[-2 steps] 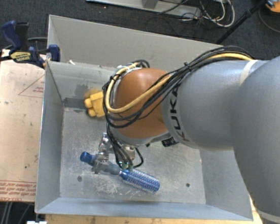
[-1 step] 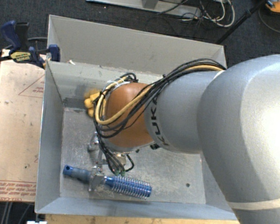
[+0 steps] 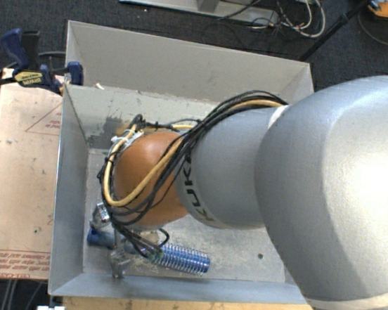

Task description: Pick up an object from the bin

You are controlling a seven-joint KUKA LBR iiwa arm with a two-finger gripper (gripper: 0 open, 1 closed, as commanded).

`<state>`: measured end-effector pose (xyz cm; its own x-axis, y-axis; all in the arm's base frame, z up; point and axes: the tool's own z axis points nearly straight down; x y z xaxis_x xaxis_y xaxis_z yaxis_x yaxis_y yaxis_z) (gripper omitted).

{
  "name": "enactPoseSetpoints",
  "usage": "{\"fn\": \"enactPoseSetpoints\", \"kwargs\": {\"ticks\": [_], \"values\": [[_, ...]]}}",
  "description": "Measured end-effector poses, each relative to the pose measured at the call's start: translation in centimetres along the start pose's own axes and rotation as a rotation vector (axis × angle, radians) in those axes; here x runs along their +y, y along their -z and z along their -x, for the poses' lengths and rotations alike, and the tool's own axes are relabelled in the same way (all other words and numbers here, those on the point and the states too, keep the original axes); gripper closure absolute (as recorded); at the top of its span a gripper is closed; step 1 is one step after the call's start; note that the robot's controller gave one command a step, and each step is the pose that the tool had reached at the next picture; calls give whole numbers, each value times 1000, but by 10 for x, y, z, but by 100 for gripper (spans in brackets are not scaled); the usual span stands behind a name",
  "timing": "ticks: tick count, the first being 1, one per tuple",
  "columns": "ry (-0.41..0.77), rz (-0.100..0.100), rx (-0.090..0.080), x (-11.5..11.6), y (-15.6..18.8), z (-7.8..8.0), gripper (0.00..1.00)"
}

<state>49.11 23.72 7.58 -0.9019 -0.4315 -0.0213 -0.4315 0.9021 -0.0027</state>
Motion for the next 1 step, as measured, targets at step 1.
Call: {"fn": "enactPoseSetpoints", "kwargs": {"ticks": [1], "values": [[-3,3,11,-1,1,3,0]]}}
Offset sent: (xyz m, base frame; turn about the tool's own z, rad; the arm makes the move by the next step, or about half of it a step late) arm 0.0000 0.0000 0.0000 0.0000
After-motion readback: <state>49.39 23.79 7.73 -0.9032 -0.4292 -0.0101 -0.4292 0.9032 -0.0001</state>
